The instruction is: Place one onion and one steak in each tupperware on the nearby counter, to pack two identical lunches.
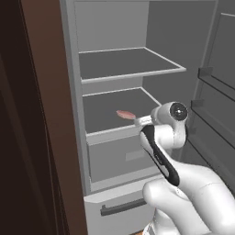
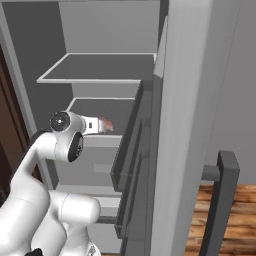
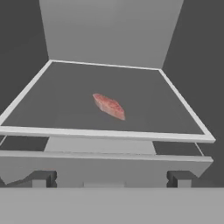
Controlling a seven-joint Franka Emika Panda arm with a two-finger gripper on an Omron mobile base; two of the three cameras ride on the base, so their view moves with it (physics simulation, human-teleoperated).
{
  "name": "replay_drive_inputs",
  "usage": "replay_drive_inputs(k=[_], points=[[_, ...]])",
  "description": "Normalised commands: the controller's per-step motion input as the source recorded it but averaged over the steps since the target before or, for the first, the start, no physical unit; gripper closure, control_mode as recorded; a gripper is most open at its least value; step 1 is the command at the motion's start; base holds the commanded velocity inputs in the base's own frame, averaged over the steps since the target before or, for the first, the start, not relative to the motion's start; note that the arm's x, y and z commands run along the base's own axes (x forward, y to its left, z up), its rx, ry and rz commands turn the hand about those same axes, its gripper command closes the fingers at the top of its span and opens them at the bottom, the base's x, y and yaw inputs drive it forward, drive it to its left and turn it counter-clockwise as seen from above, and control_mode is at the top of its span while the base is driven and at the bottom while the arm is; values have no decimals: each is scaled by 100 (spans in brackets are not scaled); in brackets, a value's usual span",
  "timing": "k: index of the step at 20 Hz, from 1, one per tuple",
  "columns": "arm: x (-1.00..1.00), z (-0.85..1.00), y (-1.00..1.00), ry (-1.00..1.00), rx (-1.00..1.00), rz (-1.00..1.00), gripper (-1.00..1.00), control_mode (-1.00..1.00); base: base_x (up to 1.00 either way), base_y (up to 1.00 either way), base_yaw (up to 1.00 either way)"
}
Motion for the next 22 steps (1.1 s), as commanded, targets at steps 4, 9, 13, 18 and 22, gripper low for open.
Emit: replay_drive_inputs(k=[4,9,13,18,22], points=[[37,0,0,3,0,0,-100,-100,0,0,0],[26,-6,0,6,0,0,-100,-100,0,0,0],[27,-33,0,2,0,0,-100,-100,0,0,0],[37,-29,0,0,0,0,-100,-100,0,0,0],[31,-14,0,3,0,0,-100,-100,0,0,0]])
